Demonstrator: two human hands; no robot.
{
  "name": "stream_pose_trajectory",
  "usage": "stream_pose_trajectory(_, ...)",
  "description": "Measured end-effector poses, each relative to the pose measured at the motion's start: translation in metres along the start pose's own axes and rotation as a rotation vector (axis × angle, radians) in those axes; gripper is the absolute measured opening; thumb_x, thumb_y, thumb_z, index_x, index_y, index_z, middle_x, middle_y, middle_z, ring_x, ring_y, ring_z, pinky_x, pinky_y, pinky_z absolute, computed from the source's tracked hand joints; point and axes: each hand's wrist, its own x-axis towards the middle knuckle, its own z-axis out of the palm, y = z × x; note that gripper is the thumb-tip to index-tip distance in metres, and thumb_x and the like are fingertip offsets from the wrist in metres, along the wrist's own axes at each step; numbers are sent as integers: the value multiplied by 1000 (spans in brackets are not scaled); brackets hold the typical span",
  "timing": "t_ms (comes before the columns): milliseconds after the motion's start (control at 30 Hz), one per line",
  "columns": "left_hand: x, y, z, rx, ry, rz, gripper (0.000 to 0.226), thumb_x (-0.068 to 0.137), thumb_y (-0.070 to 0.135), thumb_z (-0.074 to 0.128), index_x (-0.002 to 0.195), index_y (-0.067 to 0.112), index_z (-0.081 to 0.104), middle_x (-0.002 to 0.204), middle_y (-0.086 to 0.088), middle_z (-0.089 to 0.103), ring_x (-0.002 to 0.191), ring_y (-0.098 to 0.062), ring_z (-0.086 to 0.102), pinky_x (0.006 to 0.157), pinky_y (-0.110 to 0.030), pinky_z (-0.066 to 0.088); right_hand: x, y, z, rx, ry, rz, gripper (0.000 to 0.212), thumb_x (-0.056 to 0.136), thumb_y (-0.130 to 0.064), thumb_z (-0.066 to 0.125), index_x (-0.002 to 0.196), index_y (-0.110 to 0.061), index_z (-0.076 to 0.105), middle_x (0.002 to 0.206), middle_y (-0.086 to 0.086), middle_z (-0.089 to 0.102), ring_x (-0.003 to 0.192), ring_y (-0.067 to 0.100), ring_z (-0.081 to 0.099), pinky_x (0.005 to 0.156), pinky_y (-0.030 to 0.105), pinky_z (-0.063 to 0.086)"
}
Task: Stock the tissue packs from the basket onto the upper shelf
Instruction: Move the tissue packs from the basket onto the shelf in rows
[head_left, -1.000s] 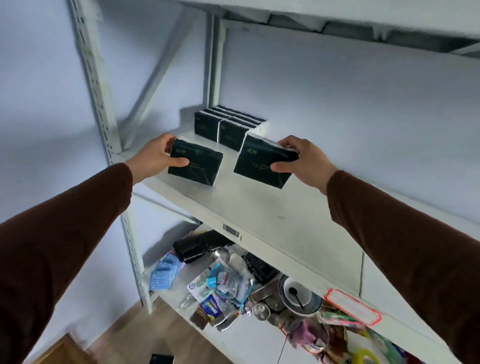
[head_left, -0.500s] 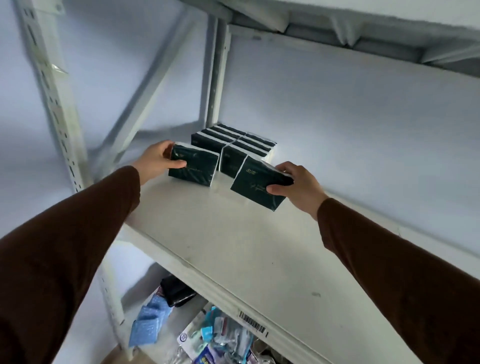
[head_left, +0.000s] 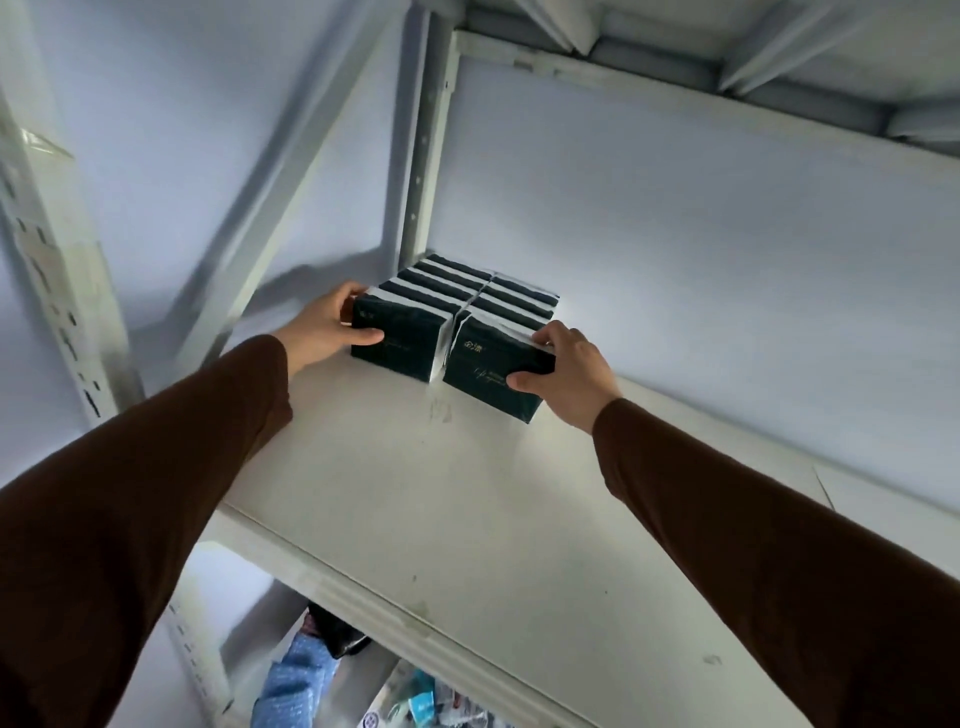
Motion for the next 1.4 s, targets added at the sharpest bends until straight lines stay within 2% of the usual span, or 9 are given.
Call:
stream_pose_trajectory(100, -5, -3, 1, 97, 84, 24, 72, 77, 16, 83, 132, 20, 38, 118, -1, 54, 103, -15, 55, 80, -20, 44, 6, -3, 7, -24, 18, 11, 50, 77, -41, 76, 113, -19, 48, 108, -3, 53, 101, 21, 49, 79, 31, 39)
stream_pose_trajectory(200, -26, -4, 9, 249, 275, 118, 69, 74, 24, 84, 124, 25, 37, 115, 0, 46, 100, -17, 50, 83, -30, 45, 9, -3, 14, -49, 27, 31, 50, 78, -41, 75, 111, -19, 45, 108, -3, 53, 101, 22, 47, 78, 31, 36)
stream_pose_trajectory(267, -44, 0, 16, 391, 320, 198, 62, 77, 24, 82, 122, 21, 40, 115, 0, 46, 102, -16, 49, 87, -32, 46, 11, -3, 19, -59, 36, 42, 49, 78, -42, 74, 112, -19, 46, 111, -1, 54, 102, 22, 46, 80, 32, 38)
stream_pose_trajectory(567, -105, 10, 44, 689, 23, 270, 37, 90, 38, 65, 122, 27, 50, 123, 8, 55, 116, -12, 47, 97, -32, 45, 11, -12, 44, -65, 145, 49, 50, 75, -39, 77, 114, -20, 51, 119, 4, 39, 108, 25, 40, 92, 33, 42)
stream_pose_trajectory(700, -110, 15, 51, 722, -13, 274, 36, 91, 38, 64, 122, 24, 52, 125, 5, 55, 117, -13, 48, 98, -30, 43, 11, -20, 53, 45, 141, 66, 66, 72, -27, 81, 126, -20, 44, 127, 6, 35, 112, 29, 49, 98, 36, 44)
stream_pose_trajectory(833, -122, 34, 68, 754, -22, 279, 37, 92, 37, 64, 125, 24, 52, 128, 5, 55, 119, -14, 49, 101, -30, 43, -10, -11, 40, 76, 131, 43, 75, 74, -29, 80, 136, -20, 38, 134, 6, 33, 121, 28, 43, 101, 36, 41)
stream_pose_trajectory(1000, -148, 62, 101, 785, -53, 308, 36, 95, 35, 61, 128, 23, 53, 133, 4, 54, 124, -16, 48, 104, -35, 45, -72, 13, 1, -11, 77, -65, 49, 84, -39, 69, 127, -23, 51, 132, 0, 41, 123, 21, 36, 93, 29, 37)
stream_pose_trajectory(1133, -181, 94, 151, 824, -71, 406, 34, 93, 36, 62, 125, 25, 57, 129, 4, 56, 120, -17, 48, 98, -40, 46, -148, 53, -43, -11, 29, -100, 40, 86, -40, 66, 122, -25, 56, 125, -2, 47, 120, 20, 34, 89, 26, 30)
stream_pose_trajectory(1400, -300, 185, 310, 669, -144, 603, 26, 90, 34, 66, 114, 25, 65, 112, 9, 63, 109, -15, 56, 90, -35, 47, -338, 166, -153, 17, 173, -80, 30, 84, -34, 68, 112, -25, 64, 111, -3, 60, 106, 19, 45, 90, 30, 38)
